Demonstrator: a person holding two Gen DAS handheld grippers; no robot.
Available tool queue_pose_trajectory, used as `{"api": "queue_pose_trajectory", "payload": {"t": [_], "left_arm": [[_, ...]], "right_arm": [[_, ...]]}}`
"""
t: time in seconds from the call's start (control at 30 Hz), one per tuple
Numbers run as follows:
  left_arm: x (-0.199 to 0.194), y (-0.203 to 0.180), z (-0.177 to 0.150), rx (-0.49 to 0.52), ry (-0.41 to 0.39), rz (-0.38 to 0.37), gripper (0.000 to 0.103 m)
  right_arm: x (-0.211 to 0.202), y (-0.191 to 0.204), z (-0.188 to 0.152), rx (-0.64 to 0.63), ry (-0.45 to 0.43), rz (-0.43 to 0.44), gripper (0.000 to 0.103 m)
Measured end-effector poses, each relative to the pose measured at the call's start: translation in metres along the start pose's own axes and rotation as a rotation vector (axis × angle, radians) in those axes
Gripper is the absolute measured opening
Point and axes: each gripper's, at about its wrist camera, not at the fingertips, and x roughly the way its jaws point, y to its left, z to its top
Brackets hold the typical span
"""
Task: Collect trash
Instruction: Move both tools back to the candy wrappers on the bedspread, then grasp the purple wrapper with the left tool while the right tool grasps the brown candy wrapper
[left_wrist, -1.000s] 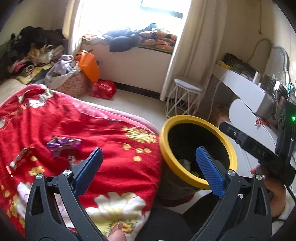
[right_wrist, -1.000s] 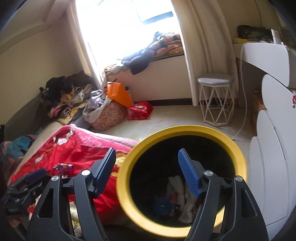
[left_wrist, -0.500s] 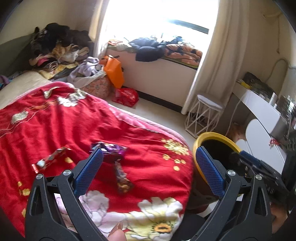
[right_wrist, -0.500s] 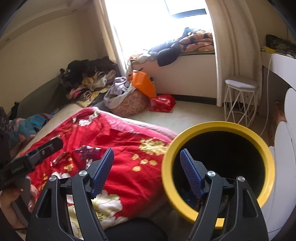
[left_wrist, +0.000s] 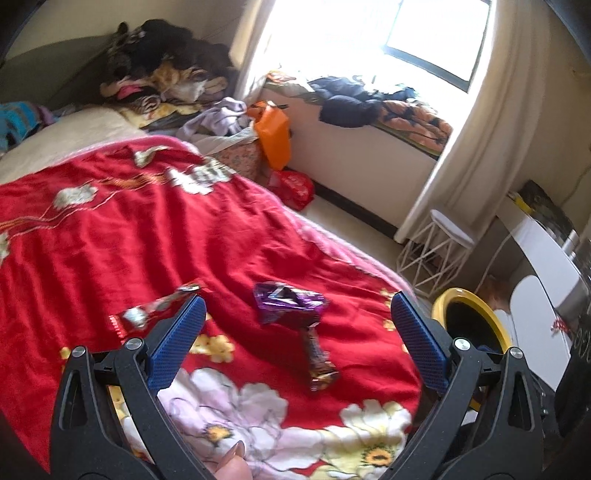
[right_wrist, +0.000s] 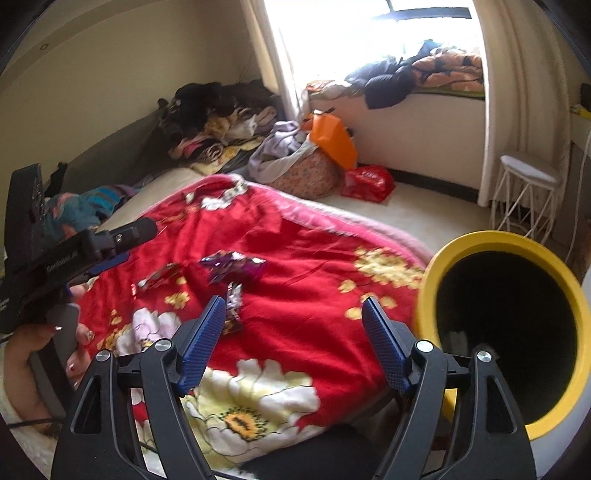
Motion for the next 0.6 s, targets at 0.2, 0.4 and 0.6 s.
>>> {"api": "queue_pose_trajectory", "payload": {"t": [0.2, 0.4, 0.6], "left_arm": [[0.005, 0.024, 0.002, -0.06, 0.027, -0.014, 0.076], [0.02, 0.037, -0.002, -0.136, 0.097, -0.076, 0.048], [0.038, 0.044, -0.009, -0.199, 0.153, -0.122, 0.041]], "right_arm": [[0.025, 0.02, 0.0, -0.048, 0.049, 0.032, 0.074], [0.054, 0.035, -0.004, -0.086, 0.102, 0.054, 0.073], [0.076, 0.04, -0.006, -0.083, 0.15, 0.076, 0.071]]}}
